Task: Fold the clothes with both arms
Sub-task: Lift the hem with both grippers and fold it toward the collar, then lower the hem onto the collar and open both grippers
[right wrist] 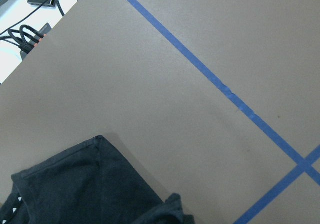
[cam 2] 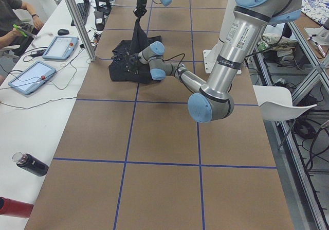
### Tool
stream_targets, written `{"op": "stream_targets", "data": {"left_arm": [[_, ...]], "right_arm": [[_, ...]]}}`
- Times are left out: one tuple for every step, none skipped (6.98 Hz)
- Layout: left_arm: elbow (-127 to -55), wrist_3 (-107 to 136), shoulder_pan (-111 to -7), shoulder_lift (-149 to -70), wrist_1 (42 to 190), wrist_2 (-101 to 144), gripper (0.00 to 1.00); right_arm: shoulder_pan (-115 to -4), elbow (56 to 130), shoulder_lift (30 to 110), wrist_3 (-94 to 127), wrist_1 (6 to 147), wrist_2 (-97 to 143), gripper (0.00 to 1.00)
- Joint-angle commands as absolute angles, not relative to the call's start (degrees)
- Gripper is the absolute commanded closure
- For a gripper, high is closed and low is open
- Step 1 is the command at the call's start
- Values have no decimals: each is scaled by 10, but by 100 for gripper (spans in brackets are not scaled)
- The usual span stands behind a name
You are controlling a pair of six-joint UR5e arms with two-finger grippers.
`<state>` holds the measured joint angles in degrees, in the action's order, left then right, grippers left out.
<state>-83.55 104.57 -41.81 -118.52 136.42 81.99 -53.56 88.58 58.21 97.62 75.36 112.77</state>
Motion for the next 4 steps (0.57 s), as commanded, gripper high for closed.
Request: {"op": "stream_targets", "data": {"left_arm": [[-764,1044,-424,-1228,1380,819,100],[-733,1044,-425,-1239,1399,819,100],[-701,1036,-431,-1247,1419,819,98],[-676,1036,-443,-1264,1421,819,86]], "right_arm": [[-531,839,556,969,751,1096,100],[-526,830,553,962,751,1090,95],[-522,807,535,959,751,1077,82],[-515,769,501,959,750,1057,40]]}}
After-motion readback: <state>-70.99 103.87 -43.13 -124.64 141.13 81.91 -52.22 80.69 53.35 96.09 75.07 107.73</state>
